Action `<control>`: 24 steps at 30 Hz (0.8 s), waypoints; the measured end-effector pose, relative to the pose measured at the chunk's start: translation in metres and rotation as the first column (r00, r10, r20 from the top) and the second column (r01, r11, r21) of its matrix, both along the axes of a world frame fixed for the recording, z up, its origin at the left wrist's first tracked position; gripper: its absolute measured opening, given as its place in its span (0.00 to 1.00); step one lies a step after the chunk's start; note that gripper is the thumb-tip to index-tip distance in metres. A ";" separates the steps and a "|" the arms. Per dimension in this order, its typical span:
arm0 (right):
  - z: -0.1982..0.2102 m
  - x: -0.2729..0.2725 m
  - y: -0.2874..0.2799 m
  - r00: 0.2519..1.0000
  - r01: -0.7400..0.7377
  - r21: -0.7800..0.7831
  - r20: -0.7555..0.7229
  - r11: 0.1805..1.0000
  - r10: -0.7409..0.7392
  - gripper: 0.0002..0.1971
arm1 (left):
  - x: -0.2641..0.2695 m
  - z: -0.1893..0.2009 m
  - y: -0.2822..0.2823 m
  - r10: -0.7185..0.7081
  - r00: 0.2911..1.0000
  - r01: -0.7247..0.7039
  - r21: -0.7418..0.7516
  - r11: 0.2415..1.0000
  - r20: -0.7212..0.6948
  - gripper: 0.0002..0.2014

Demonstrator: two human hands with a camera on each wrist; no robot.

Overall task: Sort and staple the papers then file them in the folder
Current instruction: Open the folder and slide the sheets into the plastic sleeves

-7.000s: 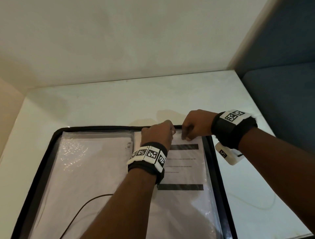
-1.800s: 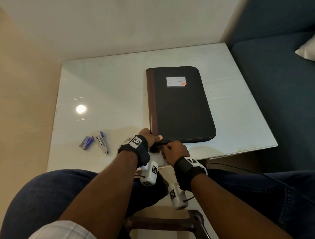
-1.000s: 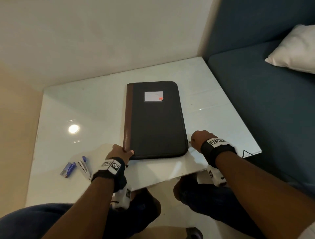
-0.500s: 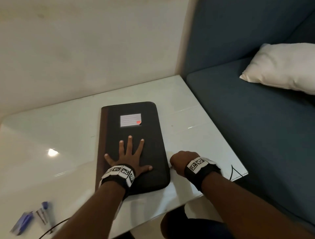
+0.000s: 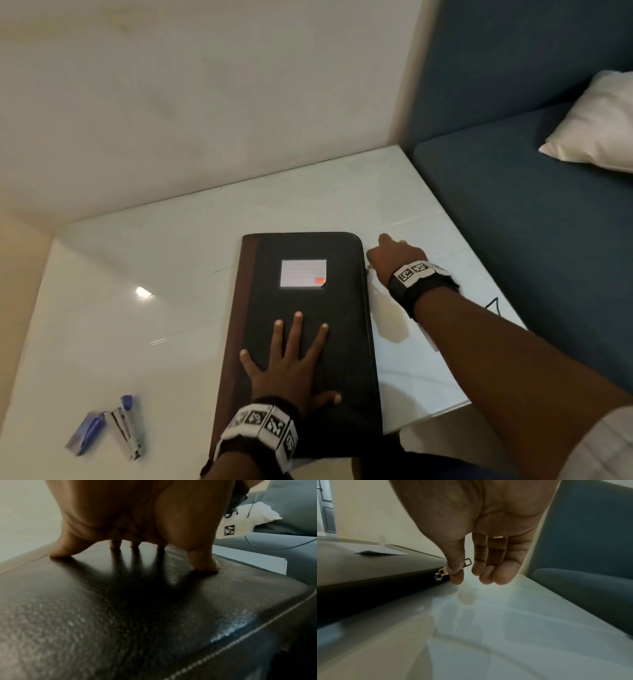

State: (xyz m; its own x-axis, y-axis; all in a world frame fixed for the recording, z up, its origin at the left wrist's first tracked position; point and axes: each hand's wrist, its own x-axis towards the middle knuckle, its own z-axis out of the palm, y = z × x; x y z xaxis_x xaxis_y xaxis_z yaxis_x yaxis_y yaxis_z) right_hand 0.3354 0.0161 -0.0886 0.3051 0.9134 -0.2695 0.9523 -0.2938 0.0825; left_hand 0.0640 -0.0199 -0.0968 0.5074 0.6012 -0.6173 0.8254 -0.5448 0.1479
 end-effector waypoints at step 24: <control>0.003 0.018 0.071 0.674 0.516 -0.216 -0.495 0.829 -0.549 0.03 | 0.022 -0.010 0.070 0.059 0.997 -0.058 -0.019 0.998 0.055 0.63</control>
